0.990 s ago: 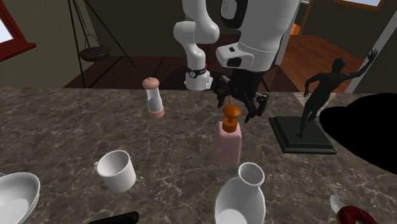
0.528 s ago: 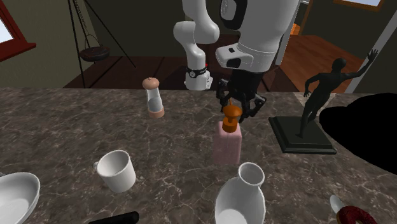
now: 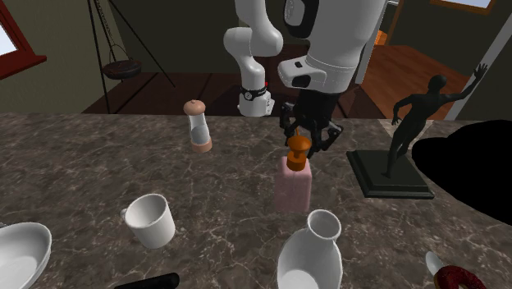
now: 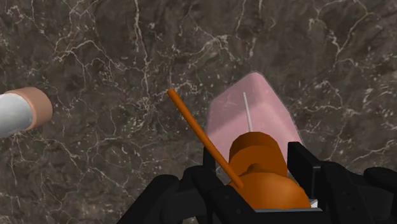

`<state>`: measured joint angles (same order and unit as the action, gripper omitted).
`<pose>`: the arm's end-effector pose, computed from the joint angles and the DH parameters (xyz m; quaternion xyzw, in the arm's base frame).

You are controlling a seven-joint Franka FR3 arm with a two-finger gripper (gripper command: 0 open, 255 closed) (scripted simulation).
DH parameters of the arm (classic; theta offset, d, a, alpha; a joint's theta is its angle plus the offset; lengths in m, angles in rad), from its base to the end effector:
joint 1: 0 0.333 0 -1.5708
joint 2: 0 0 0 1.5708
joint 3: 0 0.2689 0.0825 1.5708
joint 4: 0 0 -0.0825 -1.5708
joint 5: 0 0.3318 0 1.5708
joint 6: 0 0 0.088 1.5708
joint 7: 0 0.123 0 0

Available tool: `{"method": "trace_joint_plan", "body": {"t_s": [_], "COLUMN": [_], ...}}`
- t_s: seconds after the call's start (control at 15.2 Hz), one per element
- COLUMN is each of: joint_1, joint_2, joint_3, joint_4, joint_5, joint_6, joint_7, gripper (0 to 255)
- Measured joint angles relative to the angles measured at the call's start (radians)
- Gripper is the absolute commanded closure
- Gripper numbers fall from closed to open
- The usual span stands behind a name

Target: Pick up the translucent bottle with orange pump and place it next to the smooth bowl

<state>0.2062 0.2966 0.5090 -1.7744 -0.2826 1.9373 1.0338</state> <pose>0.4474 0.3375 0.3650 0.9915 -0.1078 0.0154 0.0713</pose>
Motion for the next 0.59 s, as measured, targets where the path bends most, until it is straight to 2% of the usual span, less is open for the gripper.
{"method": "trace_joint_plan", "body": {"t_s": [0.59], "joint_1": [0.0], "joint_2": [-0.024], "joint_3": [0.007], "joint_4": [0.065], "joint_5": [0.019], "joint_6": [-0.083], "joint_7": [-0.02], "gripper": [255]}}
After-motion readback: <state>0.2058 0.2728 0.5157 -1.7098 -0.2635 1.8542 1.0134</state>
